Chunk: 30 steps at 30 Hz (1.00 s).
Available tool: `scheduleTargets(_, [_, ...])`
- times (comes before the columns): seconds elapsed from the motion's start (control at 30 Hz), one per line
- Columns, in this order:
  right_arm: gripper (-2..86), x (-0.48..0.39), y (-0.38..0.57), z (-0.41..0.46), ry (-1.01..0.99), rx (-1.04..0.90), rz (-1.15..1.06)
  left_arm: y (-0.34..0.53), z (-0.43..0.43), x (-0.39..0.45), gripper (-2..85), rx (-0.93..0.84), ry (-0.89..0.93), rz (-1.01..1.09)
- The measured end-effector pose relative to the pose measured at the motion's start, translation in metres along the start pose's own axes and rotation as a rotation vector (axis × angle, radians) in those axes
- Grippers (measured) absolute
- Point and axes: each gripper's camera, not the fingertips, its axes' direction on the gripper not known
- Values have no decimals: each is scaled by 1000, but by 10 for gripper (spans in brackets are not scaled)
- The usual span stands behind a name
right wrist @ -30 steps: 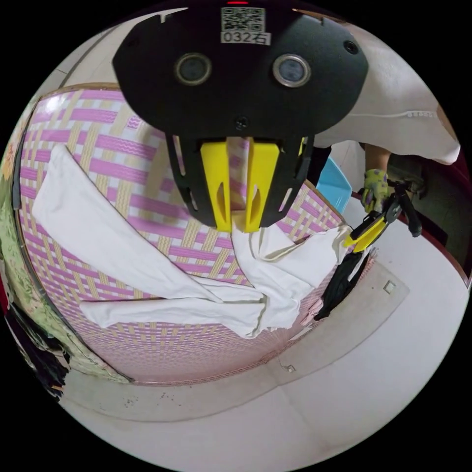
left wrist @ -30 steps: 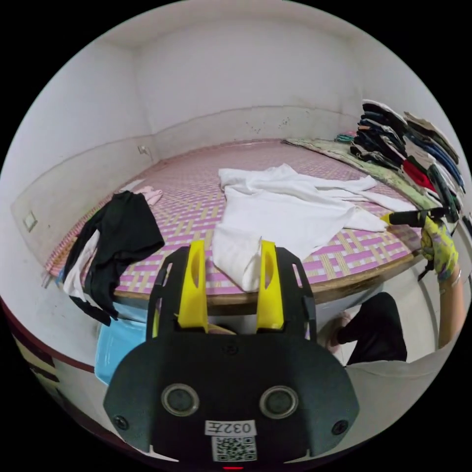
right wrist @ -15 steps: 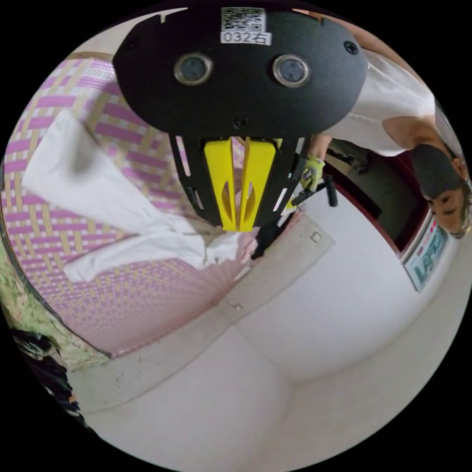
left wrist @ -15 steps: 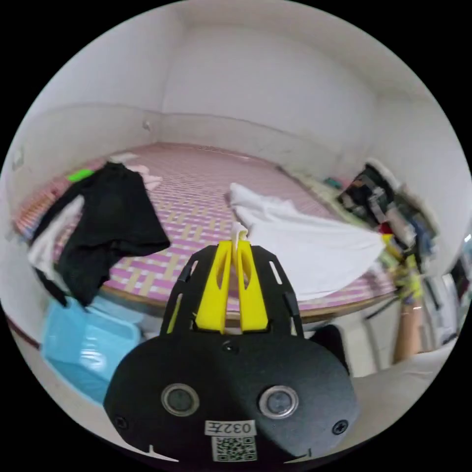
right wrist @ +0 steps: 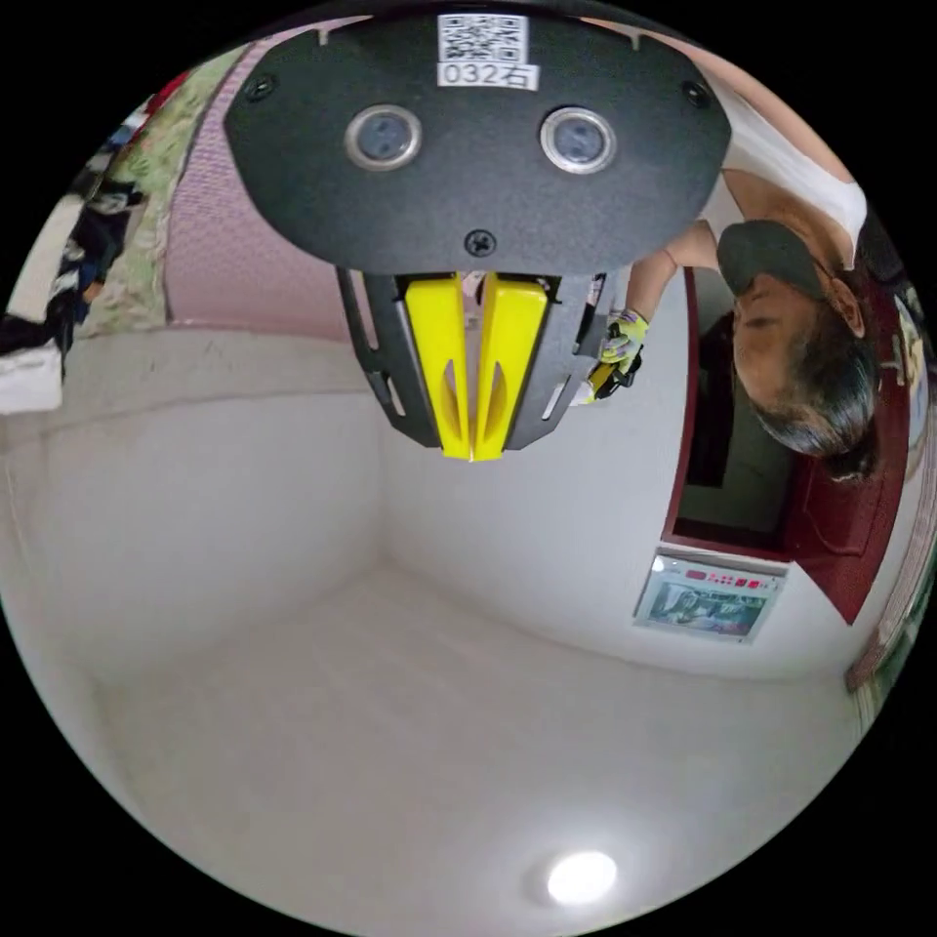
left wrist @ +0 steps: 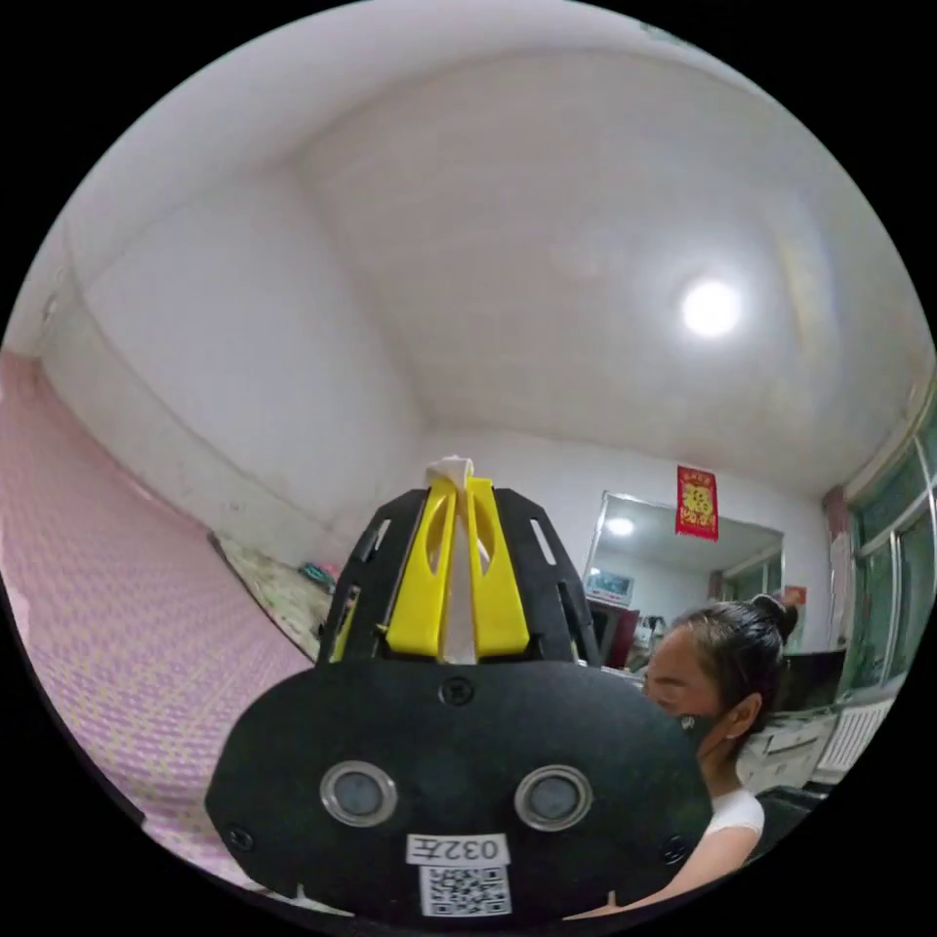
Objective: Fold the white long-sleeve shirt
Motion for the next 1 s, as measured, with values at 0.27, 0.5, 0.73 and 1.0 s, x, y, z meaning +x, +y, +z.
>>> scheduleTargets(0.27, [-10, 17, -24, 16, 140, -110, 33, -59, 20, 1, -9, -48, -179, 100])
scheduleTargets(0.5, [-10, 159, 8, 117, 278, -309, 280, -94, 91, -168, -10, -197, -502, -148])
scheduleTargets(0.73, [-10, 72, -83, 106, 220, -49, -45, -167, 101, -71, -10, 115, -292, 323])
scheduleTargets(1.0, [-10, 97, 92, 61, 202, -371, 70, -20, 28, -125, -10, -203, -302, 187])
